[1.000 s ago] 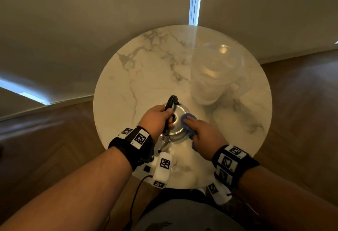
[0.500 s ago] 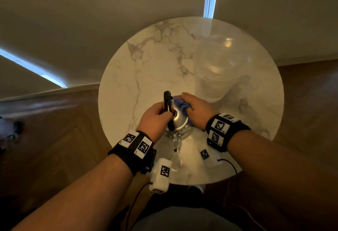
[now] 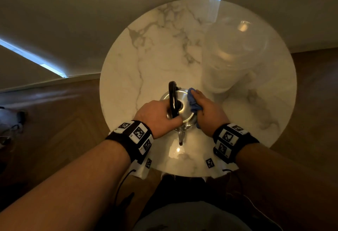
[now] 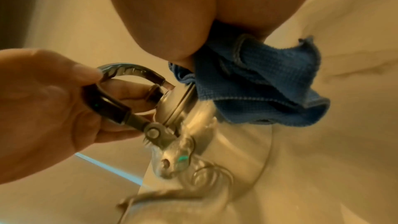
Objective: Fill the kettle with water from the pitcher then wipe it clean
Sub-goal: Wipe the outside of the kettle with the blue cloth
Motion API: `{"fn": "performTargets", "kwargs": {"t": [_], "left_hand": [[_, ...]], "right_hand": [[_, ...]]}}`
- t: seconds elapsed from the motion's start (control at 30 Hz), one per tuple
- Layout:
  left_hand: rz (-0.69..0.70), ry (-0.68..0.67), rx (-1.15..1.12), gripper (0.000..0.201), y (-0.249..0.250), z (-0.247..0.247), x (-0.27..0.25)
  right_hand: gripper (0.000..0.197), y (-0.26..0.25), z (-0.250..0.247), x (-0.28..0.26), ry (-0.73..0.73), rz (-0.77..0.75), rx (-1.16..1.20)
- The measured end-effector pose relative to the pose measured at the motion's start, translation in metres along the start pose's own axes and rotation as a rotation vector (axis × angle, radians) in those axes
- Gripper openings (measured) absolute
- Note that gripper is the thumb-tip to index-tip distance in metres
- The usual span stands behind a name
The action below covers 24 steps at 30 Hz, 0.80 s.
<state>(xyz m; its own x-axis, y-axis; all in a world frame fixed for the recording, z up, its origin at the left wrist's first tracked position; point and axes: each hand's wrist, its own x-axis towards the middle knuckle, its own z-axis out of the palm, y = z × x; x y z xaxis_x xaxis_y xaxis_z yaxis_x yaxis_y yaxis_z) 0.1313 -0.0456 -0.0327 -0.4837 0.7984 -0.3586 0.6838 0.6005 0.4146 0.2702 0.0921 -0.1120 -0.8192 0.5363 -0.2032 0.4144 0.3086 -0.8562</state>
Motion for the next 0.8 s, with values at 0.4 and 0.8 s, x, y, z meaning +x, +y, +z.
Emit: {"fn": "performTargets", "kwargs": {"t": [0.4,0.8], "left_hand": [[0.054,0.007,0.028,0.042,-0.005,0.002,0.004],[0.074,-0.008,0.01,0.04,-0.01,0.003,0.005]], "right_hand": [[0.078,0.024,0.055,-0.081,0.081,0.0,-0.225],[0.06,-0.004,0.069,-0.069,0.239,0.399,0.239]]}}
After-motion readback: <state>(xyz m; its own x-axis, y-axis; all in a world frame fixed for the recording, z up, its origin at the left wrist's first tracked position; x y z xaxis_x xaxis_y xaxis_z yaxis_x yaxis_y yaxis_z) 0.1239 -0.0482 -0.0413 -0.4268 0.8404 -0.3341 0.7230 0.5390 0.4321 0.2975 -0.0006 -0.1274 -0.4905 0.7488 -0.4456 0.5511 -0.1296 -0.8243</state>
